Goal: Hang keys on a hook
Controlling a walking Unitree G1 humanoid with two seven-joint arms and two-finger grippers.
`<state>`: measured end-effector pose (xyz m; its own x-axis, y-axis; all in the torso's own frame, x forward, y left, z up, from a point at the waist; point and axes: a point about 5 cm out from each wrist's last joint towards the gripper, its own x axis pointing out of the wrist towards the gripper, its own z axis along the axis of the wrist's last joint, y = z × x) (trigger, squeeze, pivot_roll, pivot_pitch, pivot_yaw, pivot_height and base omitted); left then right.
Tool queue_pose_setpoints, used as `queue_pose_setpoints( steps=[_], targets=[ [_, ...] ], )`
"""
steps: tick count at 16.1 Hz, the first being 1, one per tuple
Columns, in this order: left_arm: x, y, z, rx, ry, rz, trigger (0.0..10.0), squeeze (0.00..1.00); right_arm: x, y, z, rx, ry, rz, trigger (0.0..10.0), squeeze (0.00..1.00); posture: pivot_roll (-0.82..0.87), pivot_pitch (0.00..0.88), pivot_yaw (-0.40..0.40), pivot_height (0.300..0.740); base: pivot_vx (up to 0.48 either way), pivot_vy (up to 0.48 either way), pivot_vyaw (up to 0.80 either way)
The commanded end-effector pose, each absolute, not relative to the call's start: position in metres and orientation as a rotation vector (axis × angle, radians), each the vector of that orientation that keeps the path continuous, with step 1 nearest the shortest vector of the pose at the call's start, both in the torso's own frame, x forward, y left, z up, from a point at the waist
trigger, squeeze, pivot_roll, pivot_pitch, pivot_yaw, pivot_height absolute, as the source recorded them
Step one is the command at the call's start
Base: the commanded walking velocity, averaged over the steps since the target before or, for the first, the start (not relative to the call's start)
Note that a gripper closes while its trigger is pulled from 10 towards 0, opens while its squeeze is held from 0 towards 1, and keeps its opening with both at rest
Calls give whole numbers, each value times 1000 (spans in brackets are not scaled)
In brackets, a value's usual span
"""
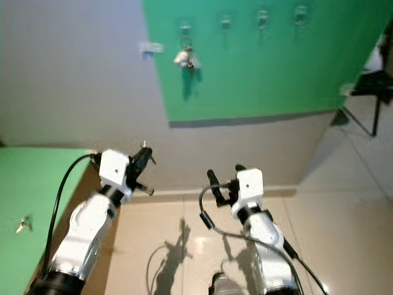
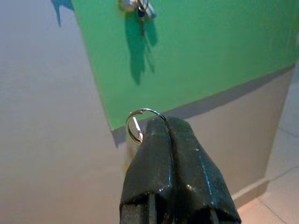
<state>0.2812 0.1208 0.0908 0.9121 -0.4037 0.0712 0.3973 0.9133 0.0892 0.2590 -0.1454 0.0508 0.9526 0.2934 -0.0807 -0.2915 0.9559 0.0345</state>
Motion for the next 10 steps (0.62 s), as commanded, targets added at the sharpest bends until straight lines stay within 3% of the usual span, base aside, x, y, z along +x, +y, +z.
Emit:
queue_pose_setpoints(
  steps=[1, 6, 8, 10],
  targets=[
    [282, 127, 92, 61, -97, -389, 0, 0, 260, -142, 54, 21, 60, 304, 10000, 0, -236, 30, 118, 740, 0, 0, 0],
    [261, 144, 82, 10, -84, -266, 0, 0, 250, -166, 55, 34, 42, 214, 10000, 0, -243, 38, 121, 740, 0, 0, 0],
    [249, 120, 78, -69, -71, -331, 0, 0, 250, -170, 50, 41, 71, 180, 10000, 0, -239, 28, 120, 740, 0, 0, 0],
    [253, 118, 81, -57, -82, -336, 0, 0, 253, -166, 52, 39, 60, 195, 10000, 0, -239, 26, 121, 740, 0, 0, 0]
  ],
)
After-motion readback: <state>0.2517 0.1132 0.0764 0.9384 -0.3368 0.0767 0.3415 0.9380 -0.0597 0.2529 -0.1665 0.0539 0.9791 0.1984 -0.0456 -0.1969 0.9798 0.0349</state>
